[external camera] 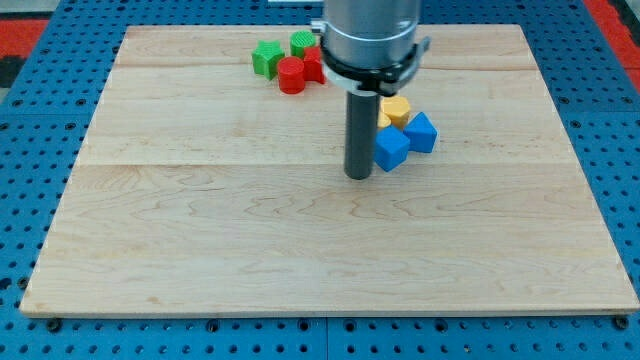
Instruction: Move the yellow and blue blocks towards the right of the board
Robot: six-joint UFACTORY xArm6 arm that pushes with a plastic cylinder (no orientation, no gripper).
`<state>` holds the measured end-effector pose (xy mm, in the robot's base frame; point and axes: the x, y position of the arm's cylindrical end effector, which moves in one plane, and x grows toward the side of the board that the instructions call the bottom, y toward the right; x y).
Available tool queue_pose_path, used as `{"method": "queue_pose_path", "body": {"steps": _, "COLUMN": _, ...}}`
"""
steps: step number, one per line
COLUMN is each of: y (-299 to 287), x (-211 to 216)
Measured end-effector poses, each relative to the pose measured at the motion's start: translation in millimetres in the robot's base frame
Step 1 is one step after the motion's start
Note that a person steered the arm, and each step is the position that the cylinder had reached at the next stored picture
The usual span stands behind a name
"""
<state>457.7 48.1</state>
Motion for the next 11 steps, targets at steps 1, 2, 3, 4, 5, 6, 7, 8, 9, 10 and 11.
{"method": "queue_pose_path", "body": {"steps": 1, "y": 25, "x": 0}}
{"method": "queue_pose_path", "body": {"steps": 2, "y": 46, "x": -3}}
{"method": "queue_pose_path", "body": {"steps": 3, "y": 49, "x": -4}}
{"method": "queue_pose_path", "body": {"steps": 4, "y": 58, "x": -31}}
{"method": "queue_pose_path", "body": {"steps": 5, "y": 58, "x": -58}}
{"method": "queue_pose_path", "body": {"steps": 6, "y": 75, "x": -29}}
{"method": "queue_pose_path", "body": {"steps": 7, "y": 53, "x": -7}}
{"method": "queue_pose_path", "body": {"steps": 8, "y": -12, "x": -8}}
{"method": "queue_pose_path", "body": {"steps": 9, "y": -22, "x": -32}}
{"method": "queue_pose_path", "body": {"steps": 10, "y": -17, "x": -58}}
{"method": "queue_pose_path", "body": {"steps": 11, "y": 2, "x": -75}}
